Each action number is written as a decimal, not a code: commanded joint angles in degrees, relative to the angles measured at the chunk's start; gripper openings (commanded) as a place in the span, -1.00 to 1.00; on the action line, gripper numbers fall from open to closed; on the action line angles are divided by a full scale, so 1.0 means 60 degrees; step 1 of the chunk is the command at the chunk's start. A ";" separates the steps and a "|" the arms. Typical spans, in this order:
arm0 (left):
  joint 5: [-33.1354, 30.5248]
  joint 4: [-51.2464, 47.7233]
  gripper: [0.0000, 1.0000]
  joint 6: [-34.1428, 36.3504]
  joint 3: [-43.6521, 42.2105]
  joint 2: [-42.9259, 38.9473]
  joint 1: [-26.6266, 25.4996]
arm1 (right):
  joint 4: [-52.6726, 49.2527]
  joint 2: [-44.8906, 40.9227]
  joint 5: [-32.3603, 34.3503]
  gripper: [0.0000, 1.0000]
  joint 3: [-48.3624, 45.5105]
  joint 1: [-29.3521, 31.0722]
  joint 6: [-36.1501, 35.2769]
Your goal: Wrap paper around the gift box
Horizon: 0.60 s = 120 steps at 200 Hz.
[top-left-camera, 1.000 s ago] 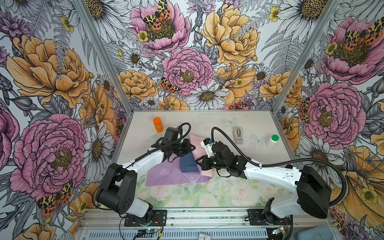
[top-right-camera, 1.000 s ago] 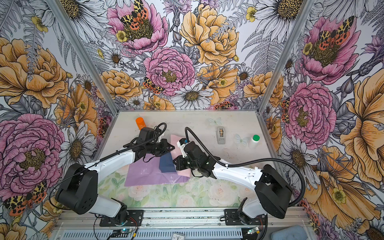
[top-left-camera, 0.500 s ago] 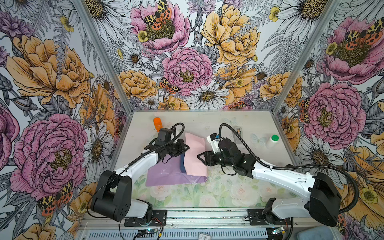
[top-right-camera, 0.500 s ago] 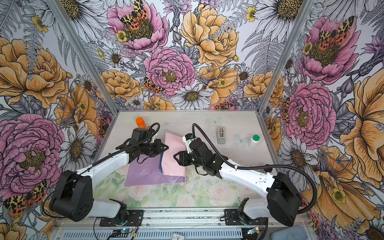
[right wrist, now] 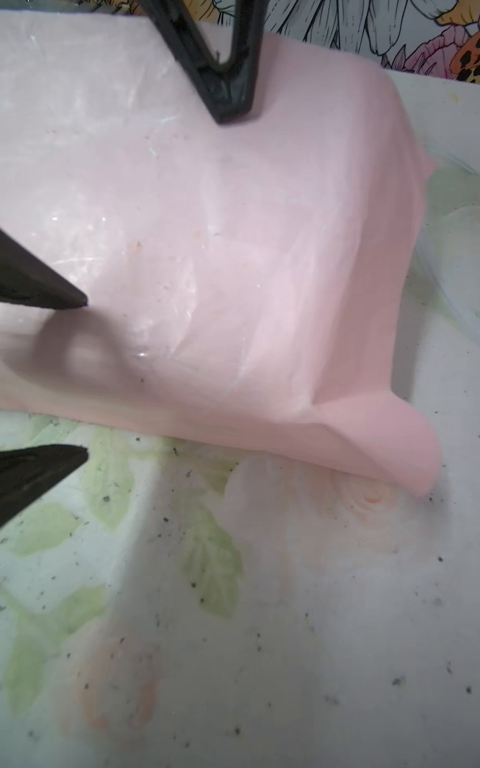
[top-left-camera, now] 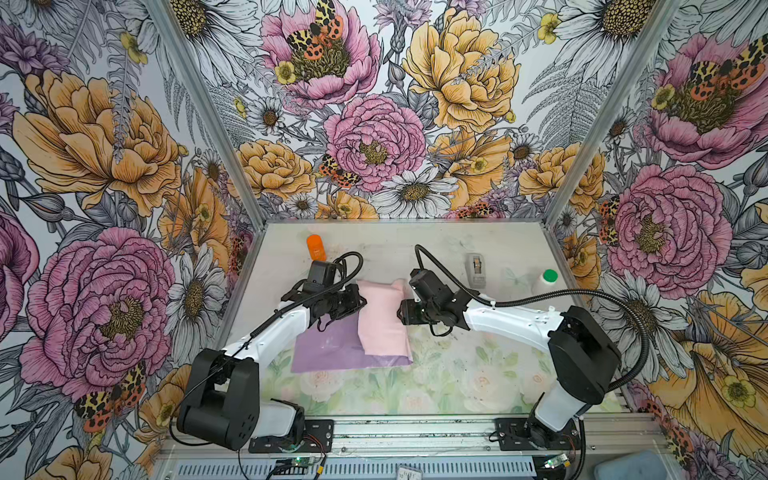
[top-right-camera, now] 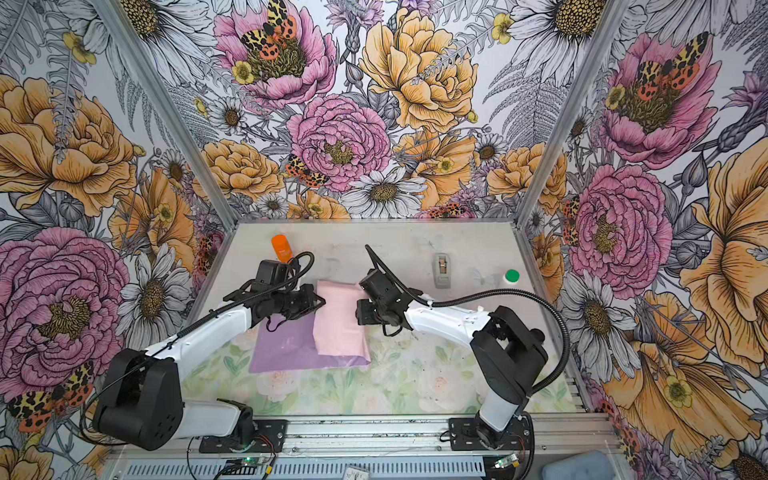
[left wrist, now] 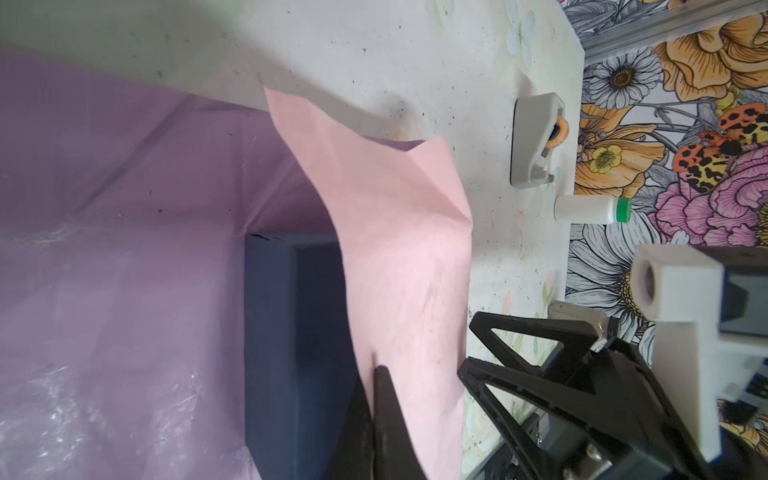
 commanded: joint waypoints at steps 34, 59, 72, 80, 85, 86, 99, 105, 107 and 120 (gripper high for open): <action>-0.0669 -0.0389 -1.00 0.0518 -0.0309 -0.0146 0.0163 | -0.0046 0.0561 -0.0299 0.09 0.0478 0.0144 -0.0163; -0.0844 -0.0491 -0.74 0.0481 -0.0367 -0.0171 0.0197 | -0.0041 0.0704 -0.0264 0.09 0.0385 0.0214 -0.0124; -0.0908 -0.0492 -0.46 0.0397 -0.0424 -0.0274 0.0265 | -0.0039 0.0717 -0.0229 0.09 0.0319 0.0232 -0.0107; -0.0919 -0.0496 -0.23 0.0333 -0.0486 -0.0346 0.0310 | -0.0041 0.0732 -0.0190 0.08 0.0285 0.0239 -0.0099; -0.0920 -0.0494 -0.08 0.0278 -0.0520 -0.0400 0.0354 | -0.0045 0.0746 -0.0173 0.09 0.0268 0.0241 -0.0079; -0.0913 -0.0500 -0.05 0.0274 -0.0525 -0.0414 0.0363 | -0.0046 0.0746 -0.0170 0.09 0.0260 0.0244 -0.0085; -0.0920 -0.0500 0.02 0.0197 -0.0627 -0.0513 0.0471 | -0.0045 0.0763 -0.0156 0.09 0.0224 0.0261 -0.0033; -0.0931 -0.0498 0.04 0.0158 -0.0686 -0.0555 0.0516 | -0.0033 0.0776 -0.0152 0.08 0.0210 0.0262 -0.0032; -0.0923 -0.0501 0.06 0.0153 -0.0698 -0.0569 0.0533 | -0.0045 0.0776 -0.0145 0.08 0.0202 0.0262 -0.0021; -0.0922 -0.0420 0.13 0.0110 -0.0813 -0.0596 0.0584 | -0.0046 0.0794 -0.0138 0.09 0.0209 0.0276 0.0003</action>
